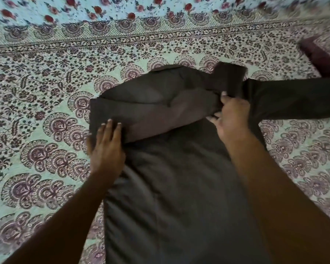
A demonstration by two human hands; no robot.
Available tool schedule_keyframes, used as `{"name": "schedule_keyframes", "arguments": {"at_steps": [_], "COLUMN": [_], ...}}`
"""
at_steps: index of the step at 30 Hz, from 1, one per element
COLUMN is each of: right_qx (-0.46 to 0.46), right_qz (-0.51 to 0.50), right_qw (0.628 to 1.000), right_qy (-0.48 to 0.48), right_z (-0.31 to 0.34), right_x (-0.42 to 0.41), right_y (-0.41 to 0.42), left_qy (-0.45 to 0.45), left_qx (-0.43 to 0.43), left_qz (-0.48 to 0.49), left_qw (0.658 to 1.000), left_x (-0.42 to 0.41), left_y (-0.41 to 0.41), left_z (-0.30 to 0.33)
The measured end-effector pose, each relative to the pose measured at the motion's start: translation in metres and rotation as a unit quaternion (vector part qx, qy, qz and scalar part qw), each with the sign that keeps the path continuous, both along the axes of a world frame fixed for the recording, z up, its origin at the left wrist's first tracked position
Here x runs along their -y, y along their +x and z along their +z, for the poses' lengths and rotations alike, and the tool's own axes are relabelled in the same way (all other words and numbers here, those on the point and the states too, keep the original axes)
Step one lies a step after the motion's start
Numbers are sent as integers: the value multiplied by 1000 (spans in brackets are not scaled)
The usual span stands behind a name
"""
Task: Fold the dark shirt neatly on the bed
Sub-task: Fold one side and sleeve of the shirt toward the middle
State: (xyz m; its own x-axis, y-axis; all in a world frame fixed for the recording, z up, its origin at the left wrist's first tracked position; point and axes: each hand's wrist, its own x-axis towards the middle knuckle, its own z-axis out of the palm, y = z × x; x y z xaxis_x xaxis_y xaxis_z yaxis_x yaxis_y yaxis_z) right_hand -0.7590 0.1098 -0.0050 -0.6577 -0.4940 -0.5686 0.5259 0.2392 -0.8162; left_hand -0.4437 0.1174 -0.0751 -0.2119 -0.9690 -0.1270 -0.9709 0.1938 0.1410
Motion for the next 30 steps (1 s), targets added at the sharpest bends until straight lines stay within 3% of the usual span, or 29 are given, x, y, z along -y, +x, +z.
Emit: {"name": "schedule_keyframes", "arguments": {"at_steps": [3,7,15,23,27,30], "right_qx": [164,185,99,51,-71,-223], "right_qz": [-107,-166,-164,-157,-119,-156], "right_qw": [977,966,978,986,985,940], "right_qy": [-77,-71,-82,26,99,208], "right_z": [2,-16,-29,-46,-52,-58], "right_x": [-16,-36,-23,-25,-45,-45], "right_y": [-53,-110,-212,-262,-264,-255], "left_qy": [-8,-8,-34,11,6,2], "left_qx": [-3,-15,-108,-68,-52,-53], "left_qz": [3,-60,-88,-119,-146,-153], "left_qw": [1000,998,990,991,988,987], "left_x": [12,13,10,8,4,4], "left_y": [-5,-39,-148,-195,-195,-195], "left_z": [-5,-5,-4,-35,-44,-47]}}
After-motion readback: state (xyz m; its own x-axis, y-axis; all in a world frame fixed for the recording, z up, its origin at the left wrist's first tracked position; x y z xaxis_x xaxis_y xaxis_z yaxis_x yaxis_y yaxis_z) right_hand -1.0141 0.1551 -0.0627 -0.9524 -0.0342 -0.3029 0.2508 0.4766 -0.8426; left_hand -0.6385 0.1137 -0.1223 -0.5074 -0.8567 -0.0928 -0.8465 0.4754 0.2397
